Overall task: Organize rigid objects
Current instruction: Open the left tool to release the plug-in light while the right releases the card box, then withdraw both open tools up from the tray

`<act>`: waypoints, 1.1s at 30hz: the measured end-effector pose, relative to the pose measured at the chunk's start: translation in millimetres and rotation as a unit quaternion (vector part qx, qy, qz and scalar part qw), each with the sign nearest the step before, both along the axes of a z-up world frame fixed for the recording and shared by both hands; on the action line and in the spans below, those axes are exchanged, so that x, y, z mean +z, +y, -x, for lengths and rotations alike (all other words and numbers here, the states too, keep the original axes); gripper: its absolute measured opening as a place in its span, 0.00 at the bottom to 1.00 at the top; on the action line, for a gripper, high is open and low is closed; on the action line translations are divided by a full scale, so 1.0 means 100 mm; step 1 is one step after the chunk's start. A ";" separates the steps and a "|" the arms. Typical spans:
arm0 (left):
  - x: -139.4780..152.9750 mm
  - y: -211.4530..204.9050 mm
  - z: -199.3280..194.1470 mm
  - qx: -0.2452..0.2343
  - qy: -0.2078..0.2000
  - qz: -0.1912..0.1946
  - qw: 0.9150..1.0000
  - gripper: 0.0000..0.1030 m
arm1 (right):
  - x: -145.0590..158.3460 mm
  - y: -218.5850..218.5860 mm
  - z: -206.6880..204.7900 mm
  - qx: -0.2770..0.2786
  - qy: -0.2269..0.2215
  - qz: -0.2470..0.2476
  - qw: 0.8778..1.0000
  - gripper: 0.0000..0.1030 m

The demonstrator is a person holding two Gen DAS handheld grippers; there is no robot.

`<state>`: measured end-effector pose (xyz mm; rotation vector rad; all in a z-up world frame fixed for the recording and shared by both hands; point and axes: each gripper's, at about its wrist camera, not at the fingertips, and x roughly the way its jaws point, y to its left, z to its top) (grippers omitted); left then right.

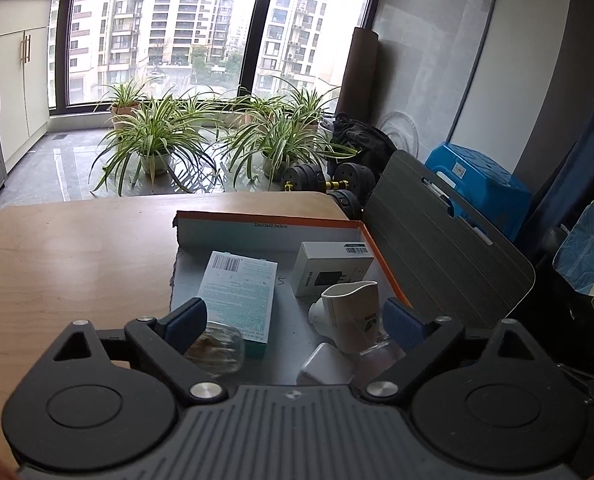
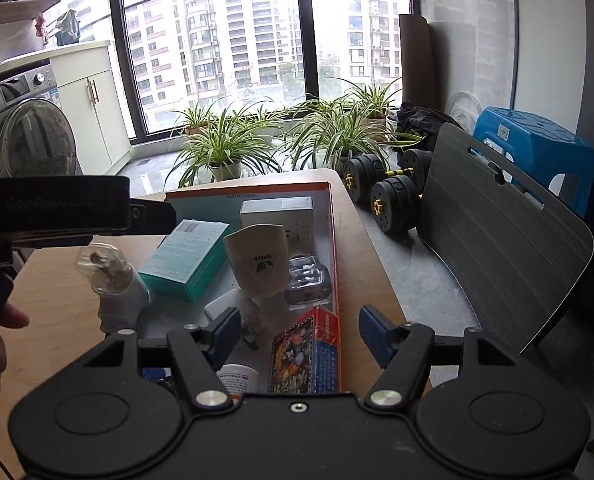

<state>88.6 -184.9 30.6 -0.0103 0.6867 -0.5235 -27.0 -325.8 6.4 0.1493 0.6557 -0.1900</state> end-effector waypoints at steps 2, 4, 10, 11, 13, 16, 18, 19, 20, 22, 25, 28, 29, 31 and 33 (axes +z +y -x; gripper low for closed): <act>0.06 0.03 0.05 0.006 -0.004 -0.003 1.000 0.99 | 0.05 0.02 0.05 0.002 -0.002 0.006 1.000 0.78; 0.13 0.07 0.13 0.018 -0.010 -0.010 1.000 1.00 | 0.10 0.03 0.13 0.003 -0.009 0.009 1.000 0.80; 0.33 0.24 0.44 0.047 -0.014 -0.021 0.999 1.00 | 0.22 0.03 0.43 0.003 -0.017 0.008 1.000 0.84; 0.35 0.25 0.51 0.049 -0.016 -0.024 0.998 1.00 | 0.23 0.04 0.48 0.004 -0.018 0.008 1.000 0.85; 0.35 0.27 0.64 0.053 -0.017 -0.028 0.998 1.00 | 0.23 0.06 0.58 0.005 -0.017 0.009 1.000 0.86; 0.28 0.28 0.81 0.052 -0.009 -0.036 0.998 1.00 | 0.19 0.08 0.71 0.007 -0.011 0.009 1.000 0.86; 0.20 0.31 0.89 0.060 0.004 -0.037 0.998 1.00 | 0.15 0.09 0.78 0.008 -0.006 0.004 1.000 0.87; 0.15 0.32 0.93 0.062 0.010 -0.039 0.997 1.00 | 0.13 0.10 0.82 0.009 -0.003 0.003 1.000 0.87; 0.10 0.33 0.96 0.063 0.016 -0.043 0.997 1.00 | 0.11 0.12 0.84 0.010 -0.001 0.004 1.000 0.87; 0.02 0.35 1.02 0.068 0.025 -0.052 0.996 1.00 | 0.07 0.15 0.90 0.012 0.004 0.008 1.000 0.87; -0.09 0.36 1.09 0.072 0.032 -0.064 0.995 1.00 | 0.02 0.18 0.96 0.014 0.008 0.005 1.000 0.87; -0.16 0.38 1.15 0.072 0.038 -0.070 0.994 1.00 | 0.00 0.19 0.98 0.015 0.011 0.003 1.000 0.87; -0.18 0.38 1.16 0.073 0.040 -0.072 0.994 1.00 | -0.01 0.19 0.98 0.016 0.013 0.003 1.000 0.87; -0.21 0.38 1.19 0.075 0.042 -0.076 0.993 1.00 | -0.03 0.20 1.00 0.018 0.015 0.004 1.000 0.87; -0.23 0.38 1.20 0.075 0.045 -0.078 0.993 1.00 | -0.05 0.20 1.00 0.018 0.016 0.004 1.000 0.87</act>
